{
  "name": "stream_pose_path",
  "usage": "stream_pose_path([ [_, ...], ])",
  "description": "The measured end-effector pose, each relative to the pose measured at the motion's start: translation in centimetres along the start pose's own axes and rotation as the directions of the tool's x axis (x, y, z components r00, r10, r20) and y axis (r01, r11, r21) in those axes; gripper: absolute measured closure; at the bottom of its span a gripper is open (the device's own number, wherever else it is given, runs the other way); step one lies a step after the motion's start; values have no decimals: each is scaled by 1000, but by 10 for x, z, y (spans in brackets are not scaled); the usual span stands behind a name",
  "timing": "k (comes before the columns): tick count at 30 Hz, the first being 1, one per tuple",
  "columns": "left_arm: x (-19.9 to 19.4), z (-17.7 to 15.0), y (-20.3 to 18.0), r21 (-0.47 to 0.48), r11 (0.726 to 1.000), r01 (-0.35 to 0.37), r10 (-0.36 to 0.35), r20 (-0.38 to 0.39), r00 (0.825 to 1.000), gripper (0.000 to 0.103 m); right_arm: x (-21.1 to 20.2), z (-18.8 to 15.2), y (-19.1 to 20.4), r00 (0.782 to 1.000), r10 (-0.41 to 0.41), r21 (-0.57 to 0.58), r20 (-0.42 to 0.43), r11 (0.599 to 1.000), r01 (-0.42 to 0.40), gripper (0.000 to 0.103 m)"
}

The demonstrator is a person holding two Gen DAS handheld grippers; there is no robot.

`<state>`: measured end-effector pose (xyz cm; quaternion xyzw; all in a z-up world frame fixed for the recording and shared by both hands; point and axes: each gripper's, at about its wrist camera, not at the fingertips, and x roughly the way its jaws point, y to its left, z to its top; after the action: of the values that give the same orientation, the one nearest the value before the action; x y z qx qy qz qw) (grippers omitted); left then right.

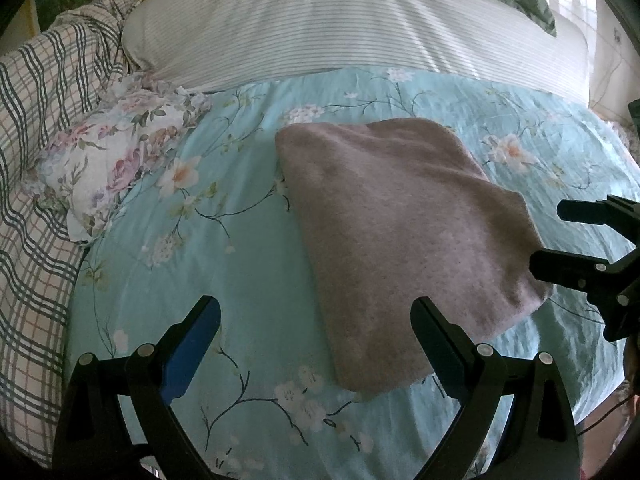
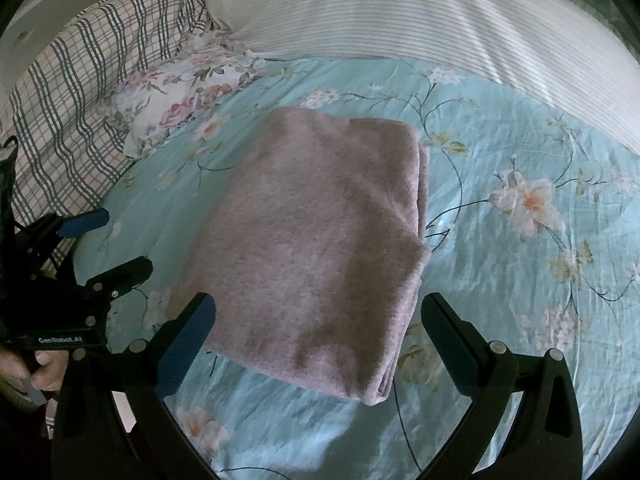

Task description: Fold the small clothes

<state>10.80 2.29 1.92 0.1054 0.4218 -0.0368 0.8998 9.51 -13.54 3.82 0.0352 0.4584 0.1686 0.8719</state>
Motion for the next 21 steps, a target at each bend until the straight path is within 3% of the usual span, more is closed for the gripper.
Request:
stream_pose_path([
  [21, 31, 17, 9, -45, 999, -7, 6, -20, 1000, 7, 24, 12, -16, 1000, 5, 35, -11, 999, -4, 1],
])
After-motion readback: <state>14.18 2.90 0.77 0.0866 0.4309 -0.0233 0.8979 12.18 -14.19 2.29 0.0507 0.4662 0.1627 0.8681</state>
